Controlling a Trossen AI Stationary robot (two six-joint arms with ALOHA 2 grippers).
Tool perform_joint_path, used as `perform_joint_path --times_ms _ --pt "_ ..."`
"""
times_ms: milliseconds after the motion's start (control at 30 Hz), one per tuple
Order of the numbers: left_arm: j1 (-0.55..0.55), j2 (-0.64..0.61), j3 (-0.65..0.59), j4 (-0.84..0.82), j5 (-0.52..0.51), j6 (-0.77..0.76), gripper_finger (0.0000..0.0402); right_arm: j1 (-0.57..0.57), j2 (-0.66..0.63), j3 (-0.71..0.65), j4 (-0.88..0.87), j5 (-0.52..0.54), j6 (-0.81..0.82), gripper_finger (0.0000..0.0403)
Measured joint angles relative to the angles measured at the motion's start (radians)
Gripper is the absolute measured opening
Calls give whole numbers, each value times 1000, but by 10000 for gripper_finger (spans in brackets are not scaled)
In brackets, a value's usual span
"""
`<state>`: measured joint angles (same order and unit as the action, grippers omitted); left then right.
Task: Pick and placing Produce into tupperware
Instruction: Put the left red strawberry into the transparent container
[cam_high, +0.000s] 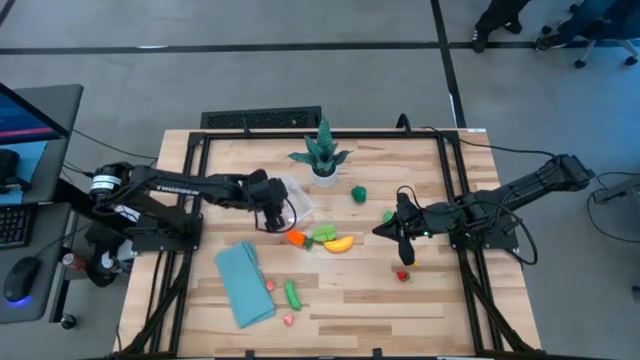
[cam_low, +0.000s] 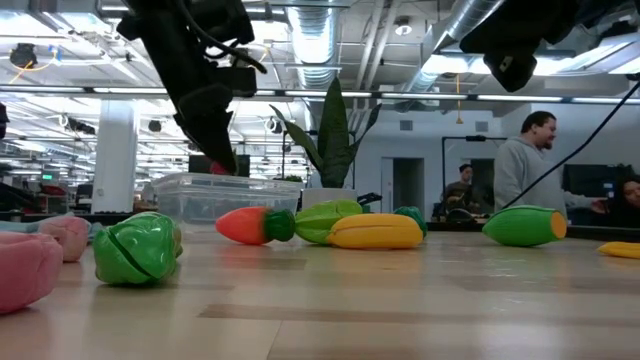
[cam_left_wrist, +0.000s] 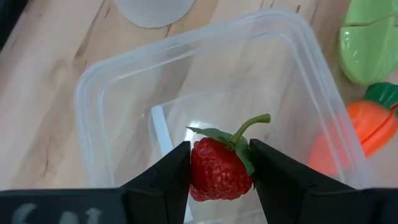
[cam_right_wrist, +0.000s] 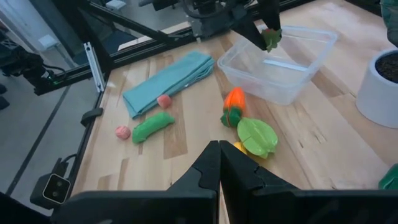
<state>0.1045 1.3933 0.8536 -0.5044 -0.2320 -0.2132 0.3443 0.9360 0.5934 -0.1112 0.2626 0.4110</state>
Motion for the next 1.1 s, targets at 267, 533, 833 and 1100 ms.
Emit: perform_joint_path --times_ms 267,533,833,1100 --pt "88 0 -8 2 81 92 145 0 0 0 0 0 0 0" --pt "163 0 -8 3 151 173 145 0 0 0 0 0 0 0" --pt "204 0 -8 2 198 212 145 1 0 0 0 0 8 0" --pt "208 17 -8 -32 198 232 145 1 0 0 0 0 8 0"
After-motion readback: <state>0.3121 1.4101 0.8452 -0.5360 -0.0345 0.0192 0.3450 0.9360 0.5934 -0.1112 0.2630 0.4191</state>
